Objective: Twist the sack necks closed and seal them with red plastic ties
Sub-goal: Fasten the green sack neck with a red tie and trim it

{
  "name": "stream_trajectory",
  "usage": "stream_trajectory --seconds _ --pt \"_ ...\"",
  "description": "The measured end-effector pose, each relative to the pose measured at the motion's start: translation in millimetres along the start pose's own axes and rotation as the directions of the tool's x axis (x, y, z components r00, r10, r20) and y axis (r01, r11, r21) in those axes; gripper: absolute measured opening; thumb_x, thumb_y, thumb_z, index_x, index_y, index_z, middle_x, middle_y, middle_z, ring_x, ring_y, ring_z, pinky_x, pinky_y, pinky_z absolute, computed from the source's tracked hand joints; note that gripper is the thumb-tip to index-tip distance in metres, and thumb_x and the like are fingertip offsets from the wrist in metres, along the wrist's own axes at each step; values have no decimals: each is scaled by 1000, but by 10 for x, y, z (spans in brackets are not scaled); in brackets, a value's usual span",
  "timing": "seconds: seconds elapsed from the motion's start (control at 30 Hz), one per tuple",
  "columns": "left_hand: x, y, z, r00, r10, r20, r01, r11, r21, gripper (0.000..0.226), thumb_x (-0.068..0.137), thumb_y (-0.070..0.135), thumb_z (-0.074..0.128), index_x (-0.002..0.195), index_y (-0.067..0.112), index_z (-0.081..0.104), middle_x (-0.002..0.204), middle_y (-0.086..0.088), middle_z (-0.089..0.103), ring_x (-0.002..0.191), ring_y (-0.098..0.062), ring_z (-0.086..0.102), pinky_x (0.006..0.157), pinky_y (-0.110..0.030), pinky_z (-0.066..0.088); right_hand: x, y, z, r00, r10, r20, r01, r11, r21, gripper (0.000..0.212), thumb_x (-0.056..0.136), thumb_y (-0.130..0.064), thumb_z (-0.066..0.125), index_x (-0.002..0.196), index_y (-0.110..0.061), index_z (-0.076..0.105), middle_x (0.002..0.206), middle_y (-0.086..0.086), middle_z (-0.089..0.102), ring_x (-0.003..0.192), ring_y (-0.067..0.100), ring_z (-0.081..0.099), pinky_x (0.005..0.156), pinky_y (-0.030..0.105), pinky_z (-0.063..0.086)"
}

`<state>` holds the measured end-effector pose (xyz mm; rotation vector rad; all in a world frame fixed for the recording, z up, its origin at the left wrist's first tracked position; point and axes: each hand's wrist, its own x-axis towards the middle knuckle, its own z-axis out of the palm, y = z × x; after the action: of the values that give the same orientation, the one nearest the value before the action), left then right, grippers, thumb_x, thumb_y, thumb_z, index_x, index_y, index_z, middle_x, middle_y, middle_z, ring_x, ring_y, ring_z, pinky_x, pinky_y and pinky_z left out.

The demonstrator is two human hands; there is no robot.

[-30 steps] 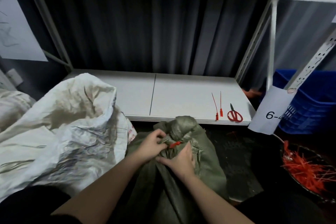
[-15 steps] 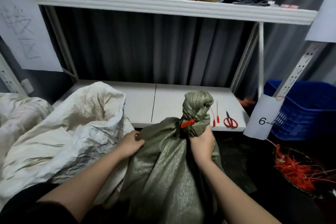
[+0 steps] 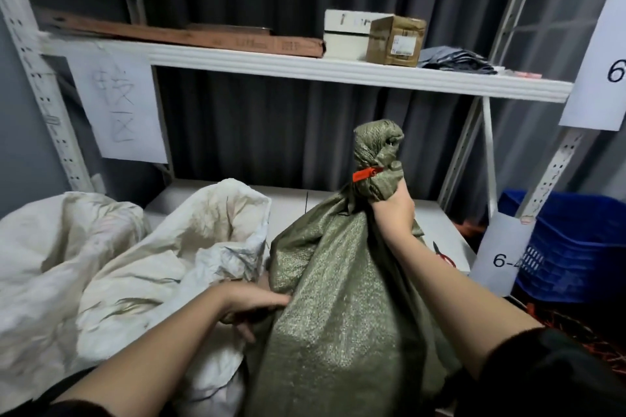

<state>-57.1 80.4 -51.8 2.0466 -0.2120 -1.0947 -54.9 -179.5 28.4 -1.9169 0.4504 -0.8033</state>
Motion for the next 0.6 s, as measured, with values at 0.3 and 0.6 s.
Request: stream_trajectory --seconds 0.3,0.6 --pt "42 96 -130 965 147 -218 -179 974 -137 84 53 56 76 122 19 45 89 -8 72 62 -18 68 53 -32 54 146 -681 213 979 -177 98 182 982 -42 58 78 -23 69 131 -32 47 113 2 67 106 25 60 77 23 37" --pt "909 562 -520 872 44 -487 -252 894 -371 55 91 42 53 131 10 33 106 -10 56 85 -21 57 51 -28 51 1001 -910 766 900 -351 259 370 928 -31 61 76 -25 73 131 -31 49 117 -6 67 110 12 59 90 25 45"
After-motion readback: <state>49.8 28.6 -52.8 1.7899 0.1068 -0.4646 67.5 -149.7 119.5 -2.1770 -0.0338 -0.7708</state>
